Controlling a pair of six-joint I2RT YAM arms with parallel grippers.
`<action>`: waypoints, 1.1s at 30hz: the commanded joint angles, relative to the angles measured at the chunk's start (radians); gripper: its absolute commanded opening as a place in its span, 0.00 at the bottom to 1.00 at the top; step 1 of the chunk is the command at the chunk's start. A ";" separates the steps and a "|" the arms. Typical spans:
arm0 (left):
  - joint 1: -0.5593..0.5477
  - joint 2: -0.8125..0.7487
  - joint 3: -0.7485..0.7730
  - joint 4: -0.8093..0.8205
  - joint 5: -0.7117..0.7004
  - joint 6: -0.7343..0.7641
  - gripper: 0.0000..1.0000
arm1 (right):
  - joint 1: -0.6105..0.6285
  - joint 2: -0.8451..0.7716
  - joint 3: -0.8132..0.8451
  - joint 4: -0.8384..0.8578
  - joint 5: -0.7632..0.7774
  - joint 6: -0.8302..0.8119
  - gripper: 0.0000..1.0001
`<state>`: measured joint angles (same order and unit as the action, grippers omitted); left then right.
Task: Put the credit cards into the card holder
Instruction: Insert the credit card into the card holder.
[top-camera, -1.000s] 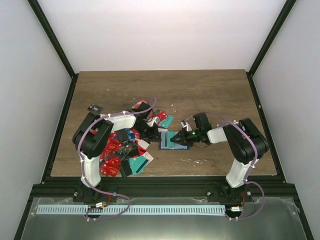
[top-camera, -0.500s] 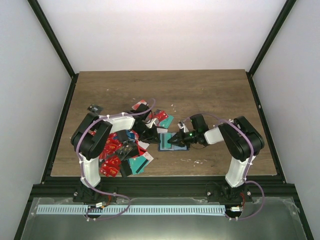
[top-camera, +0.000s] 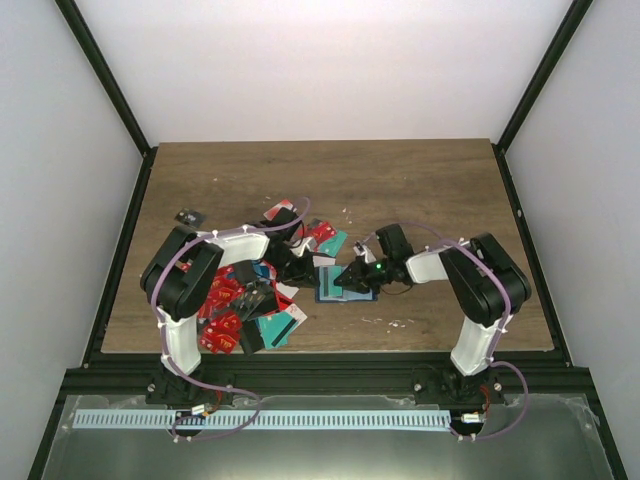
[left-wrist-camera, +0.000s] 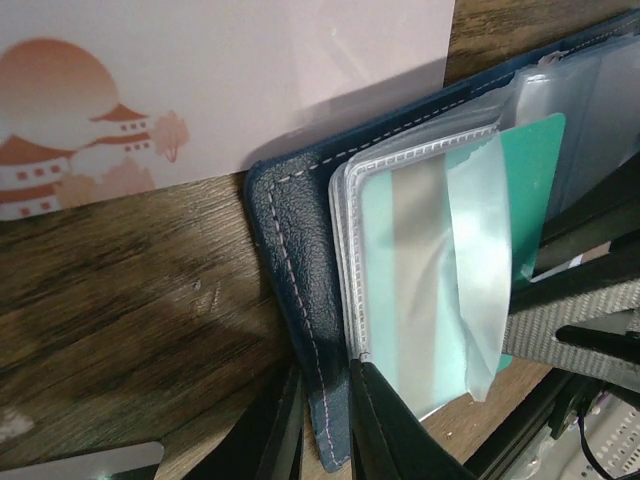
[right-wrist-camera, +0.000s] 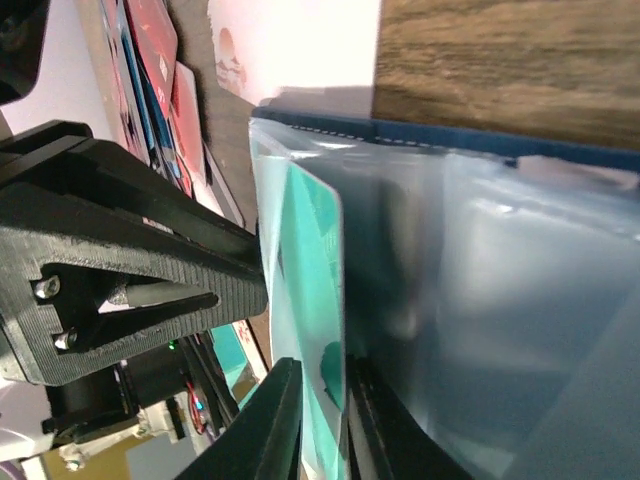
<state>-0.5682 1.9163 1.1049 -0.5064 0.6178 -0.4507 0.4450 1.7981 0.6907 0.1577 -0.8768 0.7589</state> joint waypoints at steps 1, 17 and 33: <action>0.004 0.002 -0.022 -0.024 -0.058 -0.017 0.16 | 0.017 -0.041 0.051 -0.195 0.076 -0.064 0.19; 0.004 -0.005 -0.023 0.008 -0.075 -0.057 0.15 | 0.017 -0.071 0.191 -0.469 0.117 -0.142 0.55; 0.004 -0.150 0.013 -0.106 -0.220 -0.077 0.22 | 0.034 -0.118 0.306 -0.650 0.176 -0.197 0.63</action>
<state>-0.5674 1.8462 1.1023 -0.5430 0.4740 -0.5236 0.4675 1.7370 0.9321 -0.4046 -0.7494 0.5976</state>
